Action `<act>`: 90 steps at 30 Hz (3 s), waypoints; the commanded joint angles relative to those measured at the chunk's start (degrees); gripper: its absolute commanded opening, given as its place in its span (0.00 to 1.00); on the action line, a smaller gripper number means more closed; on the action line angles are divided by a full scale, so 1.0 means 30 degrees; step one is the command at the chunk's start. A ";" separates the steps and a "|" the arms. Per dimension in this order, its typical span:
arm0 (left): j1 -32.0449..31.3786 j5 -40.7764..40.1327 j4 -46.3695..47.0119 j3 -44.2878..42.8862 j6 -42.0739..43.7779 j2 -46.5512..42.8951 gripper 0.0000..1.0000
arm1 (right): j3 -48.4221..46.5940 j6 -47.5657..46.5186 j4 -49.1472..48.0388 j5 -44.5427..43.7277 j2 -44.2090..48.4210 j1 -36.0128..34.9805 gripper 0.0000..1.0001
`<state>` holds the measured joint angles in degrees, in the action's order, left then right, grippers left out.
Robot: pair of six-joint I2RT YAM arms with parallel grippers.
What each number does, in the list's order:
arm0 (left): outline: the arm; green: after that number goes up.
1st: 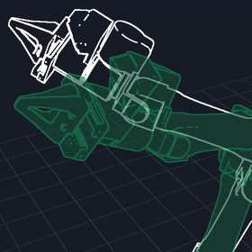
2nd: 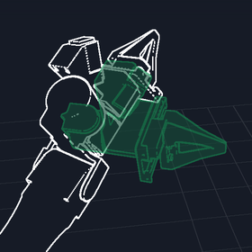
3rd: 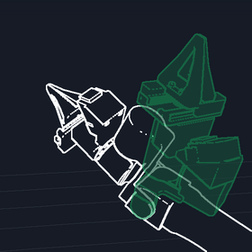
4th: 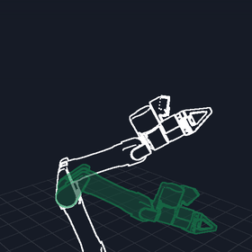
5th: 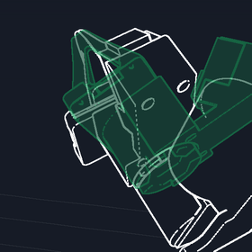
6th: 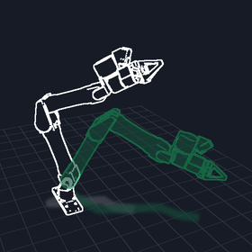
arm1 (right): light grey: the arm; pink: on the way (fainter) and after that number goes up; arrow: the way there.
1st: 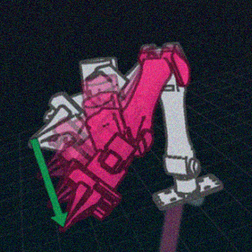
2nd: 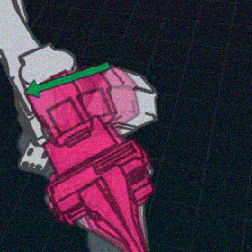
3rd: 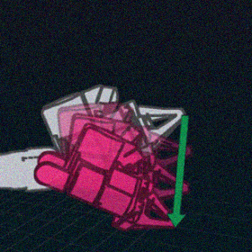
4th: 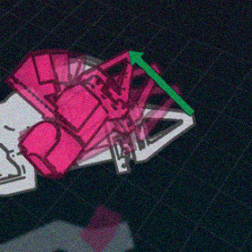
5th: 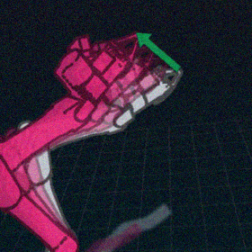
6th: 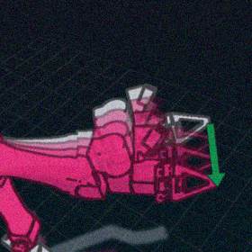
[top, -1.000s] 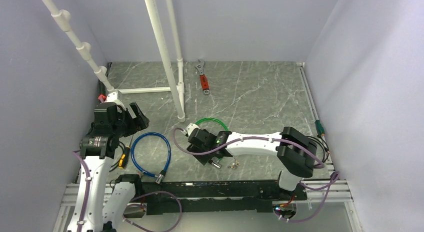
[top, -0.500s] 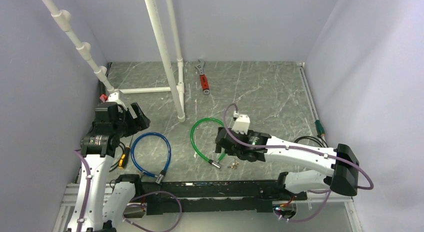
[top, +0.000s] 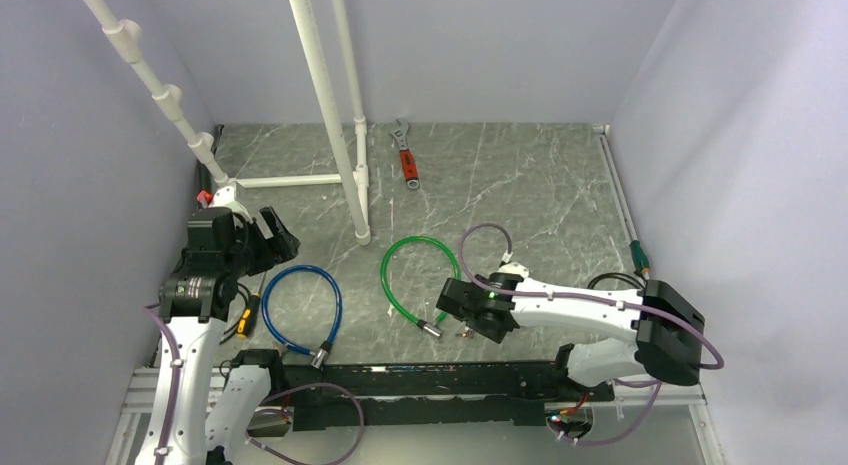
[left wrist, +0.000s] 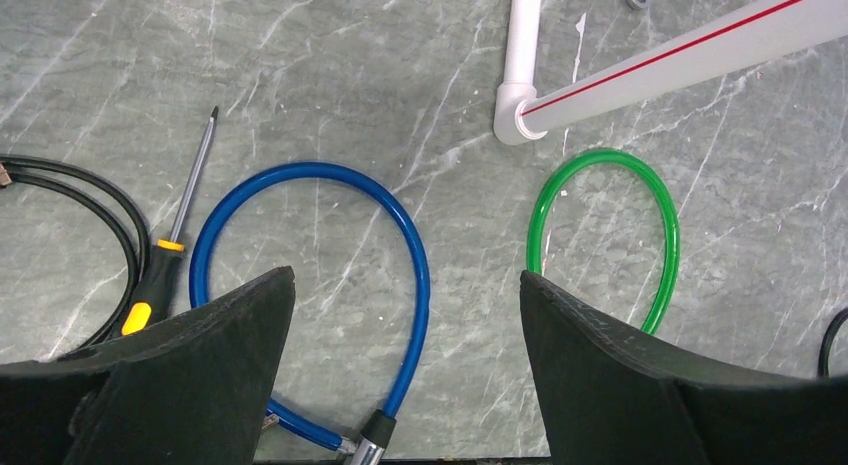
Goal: Unlock with the key
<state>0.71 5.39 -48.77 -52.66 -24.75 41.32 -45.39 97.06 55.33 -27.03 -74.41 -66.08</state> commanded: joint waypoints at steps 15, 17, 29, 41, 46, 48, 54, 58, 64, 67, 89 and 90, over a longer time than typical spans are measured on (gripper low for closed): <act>-0.0002 0.0533 0.0538 0.0036 0.0106 -0.0082 0.88 | 0.1682 -0.1254 -0.4310 0.1225 -0.3162 0.1424 0.23; -0.0002 0.0497 0.0547 0.0037 0.0084 -0.0064 0.88 | 0.1688 -0.1329 -0.4327 0.1276 -0.3427 0.1433 0.16; -0.0002 0.0306 0.0472 0.0043 0.0019 0.0035 0.87 | 0.2471 -0.2904 -0.4908 0.0024 -0.0943 0.1432 0.00; -0.0031 0.3930 0.1766 0.0494 0.0593 -0.0409 0.91 | 0.5167 -0.5908 -0.7340 -0.1563 0.6234 0.1447 0.00; -0.0032 0.7696 0.2977 0.0911 0.0524 -0.0170 0.88 | 0.5922 -0.6740 -0.7573 -0.2123 0.9290 0.1447 0.00; -0.0081 1.0350 0.3661 0.1140 0.0013 0.0296 0.84 | 0.5958 -0.7119 -0.7542 -0.2347 1.0093 0.1440 0.00; -0.3832 0.8800 0.4940 0.1602 -0.1472 0.1780 0.80 | 0.5839 -0.8405 -0.8300 -0.2764 1.1715 0.1493 0.00; -0.8842 0.5194 0.6266 0.1464 -0.2485 0.3025 0.78 | 0.5113 -0.9470 -0.9184 -0.2774 1.1941 0.1536 0.00; -1.2054 0.3735 1.0674 0.2785 -0.5916 0.3909 0.61 | 0.5081 -1.1391 -1.2085 -0.1532 1.2497 0.1726 0.00; -1.3160 0.1696 1.1933 0.3542 -0.9250 0.4020 0.65 | 0.5868 -1.1959 -1.3754 -0.1066 1.3112 0.1784 0.00; -1.6659 0.0912 2.2865 0.5949 -2.2089 0.9688 0.60 | 0.6491 -1.4227 -1.7340 -0.0806 1.3145 0.1872 0.00; -1.6718 0.0886 2.3068 0.6041 -2.2275 0.9806 0.59 | 0.6487 -1.4284 -1.7445 -0.0806 1.3082 0.1876 0.00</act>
<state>-48.31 9.54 13.41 -34.72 -86.61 69.84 -24.71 55.86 7.09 -29.45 -34.85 -60.66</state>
